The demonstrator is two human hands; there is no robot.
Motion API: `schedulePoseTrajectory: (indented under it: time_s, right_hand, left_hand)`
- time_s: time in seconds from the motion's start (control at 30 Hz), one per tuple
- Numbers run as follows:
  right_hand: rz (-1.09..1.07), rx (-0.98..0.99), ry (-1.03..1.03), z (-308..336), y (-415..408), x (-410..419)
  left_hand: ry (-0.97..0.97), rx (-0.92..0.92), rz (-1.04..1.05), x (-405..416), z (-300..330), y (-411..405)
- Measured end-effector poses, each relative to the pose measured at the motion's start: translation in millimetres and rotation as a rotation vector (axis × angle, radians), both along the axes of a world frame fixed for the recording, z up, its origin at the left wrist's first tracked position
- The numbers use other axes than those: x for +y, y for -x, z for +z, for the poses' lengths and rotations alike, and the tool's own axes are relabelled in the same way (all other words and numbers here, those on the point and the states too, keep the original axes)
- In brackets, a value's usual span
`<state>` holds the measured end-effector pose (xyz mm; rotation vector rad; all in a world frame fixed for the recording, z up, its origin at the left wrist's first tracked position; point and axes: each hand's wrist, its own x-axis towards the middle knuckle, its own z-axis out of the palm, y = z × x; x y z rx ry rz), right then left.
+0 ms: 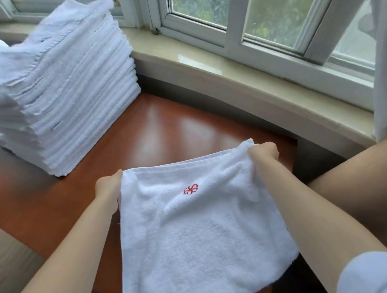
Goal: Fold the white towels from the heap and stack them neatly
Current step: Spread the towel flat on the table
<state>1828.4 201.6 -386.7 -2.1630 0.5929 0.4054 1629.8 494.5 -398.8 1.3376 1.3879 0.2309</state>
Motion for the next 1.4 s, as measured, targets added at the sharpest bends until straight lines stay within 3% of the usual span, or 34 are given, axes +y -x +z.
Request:
schedulePoseTrajectory:
  time_s: [0.17, 0.33, 0.5, 0.8, 0.9, 1.03, 1.1, 1.2, 1.23, 1.33, 1.4]
  right_hand:
    - [-0.094, -0.065, 0.012, 40.7, 13.1, -6.6]
    - [0.017, -0.115, -0.109, 82.2, 42.3, -10.7]
    - [0.241, -0.234, -0.4, 122.8, 64.3, -8.6]
    - [0.101, -0.302, -0.894, 193.5, 104.0, -27.1]
    - [0.119, -0.382, -0.851, 194.9, 115.2, -35.1]
    - [0.107, -0.664, -0.623, 193.9, 130.3, -51.3]
    - [0.154, -0.61, -0.492, 191.0, 132.8, -60.6]
    - [0.115, -0.355, -0.613, 188.3, 139.2, -64.3]
    - [0.074, -0.35, -0.663, 188.0, 142.9, -63.0]
    - [-0.044, -0.595, -0.729, 187.8, 153.3, -50.7]
    - [-0.137, -0.867, -0.713, 185.0, 158.8, -43.8]
  left_hand:
    - [-0.194, -0.096, -0.131, 4.3, 31.3, 21.0]
    - [-0.346, -0.193, -0.198, 2.3, 78.0, 57.8]
    - [-0.512, -0.282, -0.094, -10.2, 125.1, 84.9]
    - [-0.585, -0.426, 0.2, -47.6, 193.4, 143.8]
    - [-0.662, -0.452, 0.231, -59.2, 200.0, 161.8]
    - [-1.001, -0.503, 0.284, -86.9, 206.6, 180.7]
    - [-0.99, -0.48, 0.308, -91.4, 202.8, 184.4]
    - [-0.756, -0.404, 0.319, -92.8, 192.7, 190.2]
    - [-0.761, -0.403, 0.349, -95.7, 188.9, 192.5]
    - [-1.132, -0.476, 0.449, -113.9, 181.4, 193.4]
    - [-1.208, -0.463, 0.454, -122.1, 173.4, 189.0]
